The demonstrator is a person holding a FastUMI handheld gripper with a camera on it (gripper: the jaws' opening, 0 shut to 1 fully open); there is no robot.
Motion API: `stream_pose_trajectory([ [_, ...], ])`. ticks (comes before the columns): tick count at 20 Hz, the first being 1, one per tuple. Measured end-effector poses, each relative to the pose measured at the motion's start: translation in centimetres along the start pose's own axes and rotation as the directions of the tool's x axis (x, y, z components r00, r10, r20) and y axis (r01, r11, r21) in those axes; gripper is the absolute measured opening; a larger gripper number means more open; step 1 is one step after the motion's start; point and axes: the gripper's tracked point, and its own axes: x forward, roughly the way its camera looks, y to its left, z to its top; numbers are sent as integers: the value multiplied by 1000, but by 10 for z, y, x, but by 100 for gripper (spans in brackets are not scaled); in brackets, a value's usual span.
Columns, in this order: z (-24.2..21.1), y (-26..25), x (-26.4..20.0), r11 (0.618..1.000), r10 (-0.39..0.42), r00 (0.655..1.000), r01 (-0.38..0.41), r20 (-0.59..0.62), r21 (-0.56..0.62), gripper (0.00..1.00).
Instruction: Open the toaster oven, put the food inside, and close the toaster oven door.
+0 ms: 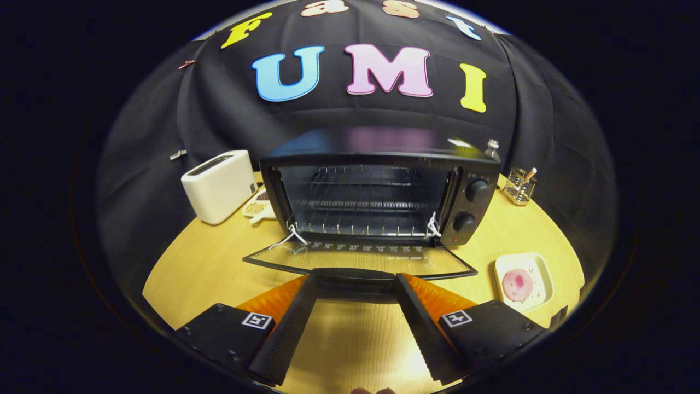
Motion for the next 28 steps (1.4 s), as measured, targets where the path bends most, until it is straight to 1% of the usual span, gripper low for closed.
stream_pose_trajectory([
  [2, -25, -3, 1, 1000, 13, 997, -13, -71, -3, 98],
  [3, -29, -5, 0, 1000, 17, 997, -17, -81, 0, 98],
  [6, -24, -17, -10, 1000, 20, 998, -21, -66, -17, 98],
  [9, -9, -45, -31, 999, 10, 999, -11, -44, -36, 98],
  [12, 13, -92, -52, 999, -24, 1000, 24, -12, -22, 99],
  [15, 29, -149, -69, 998, -70, 998, 70, -3, 5, 99],
  [18, 36, -211, -76, 993, -115, 993, 115, -23, 25, 99],
  [21, 38, -271, -73, 988, -148, 988, 150, -48, 39, 99],
  [26, 13, -344, -44, 980, -144, 974, 165, -174, 109, 98],
  [28, -4, -359, -31, 979, -107, 964, 144, -244, 141, 100],
])
